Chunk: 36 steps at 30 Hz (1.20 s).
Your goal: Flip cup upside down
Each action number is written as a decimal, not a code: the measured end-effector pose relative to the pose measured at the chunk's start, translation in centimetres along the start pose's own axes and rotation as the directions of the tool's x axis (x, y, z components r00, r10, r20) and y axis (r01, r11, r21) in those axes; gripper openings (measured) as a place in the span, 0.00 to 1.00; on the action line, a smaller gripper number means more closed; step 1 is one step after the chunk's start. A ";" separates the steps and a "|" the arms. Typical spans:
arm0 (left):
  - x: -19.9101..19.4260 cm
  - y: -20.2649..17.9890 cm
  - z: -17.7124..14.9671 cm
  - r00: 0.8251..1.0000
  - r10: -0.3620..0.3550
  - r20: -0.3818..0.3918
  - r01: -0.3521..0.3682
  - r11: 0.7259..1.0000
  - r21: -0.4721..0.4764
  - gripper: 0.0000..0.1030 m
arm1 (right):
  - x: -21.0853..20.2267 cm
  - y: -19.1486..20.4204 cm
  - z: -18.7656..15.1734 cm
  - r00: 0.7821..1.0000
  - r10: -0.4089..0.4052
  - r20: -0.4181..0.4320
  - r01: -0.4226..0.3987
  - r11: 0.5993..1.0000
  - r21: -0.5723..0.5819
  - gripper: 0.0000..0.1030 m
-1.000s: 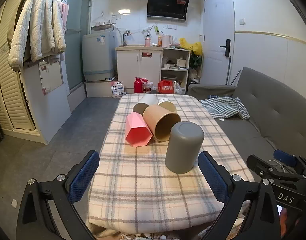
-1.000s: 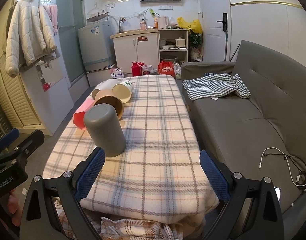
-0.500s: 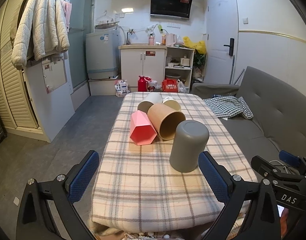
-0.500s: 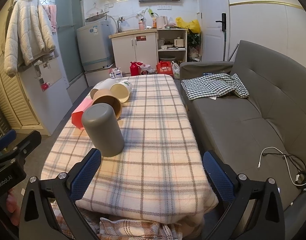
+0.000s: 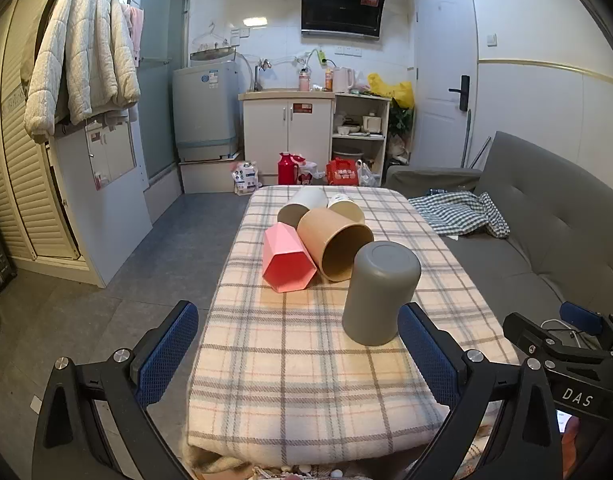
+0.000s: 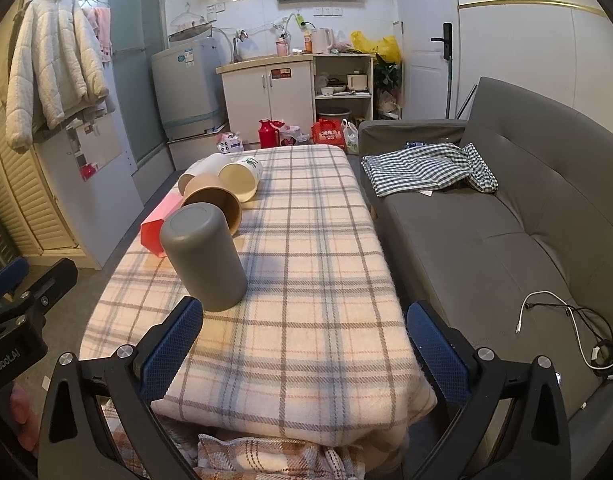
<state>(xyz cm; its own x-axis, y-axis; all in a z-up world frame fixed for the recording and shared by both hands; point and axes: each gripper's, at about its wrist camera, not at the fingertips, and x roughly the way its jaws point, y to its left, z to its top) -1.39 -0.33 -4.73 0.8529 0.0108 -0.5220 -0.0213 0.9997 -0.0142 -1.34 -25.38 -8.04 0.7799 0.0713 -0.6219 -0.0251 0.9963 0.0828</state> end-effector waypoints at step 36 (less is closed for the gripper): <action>-0.1 -0.1 0.1 1.000 0.008 -0.001 -0.008 1.000 0.000 1.00 | 0.2 0.0 -0.1 1.000 0.000 -0.005 0.000 1.000 0.002 1.00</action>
<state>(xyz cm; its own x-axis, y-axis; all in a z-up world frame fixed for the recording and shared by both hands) -1.36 -0.42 -4.57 0.8521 0.0189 -0.5230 -0.0284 0.9995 -0.0101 -1.29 -25.39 -8.25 0.7766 0.0718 -0.6259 -0.0238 0.9961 0.0847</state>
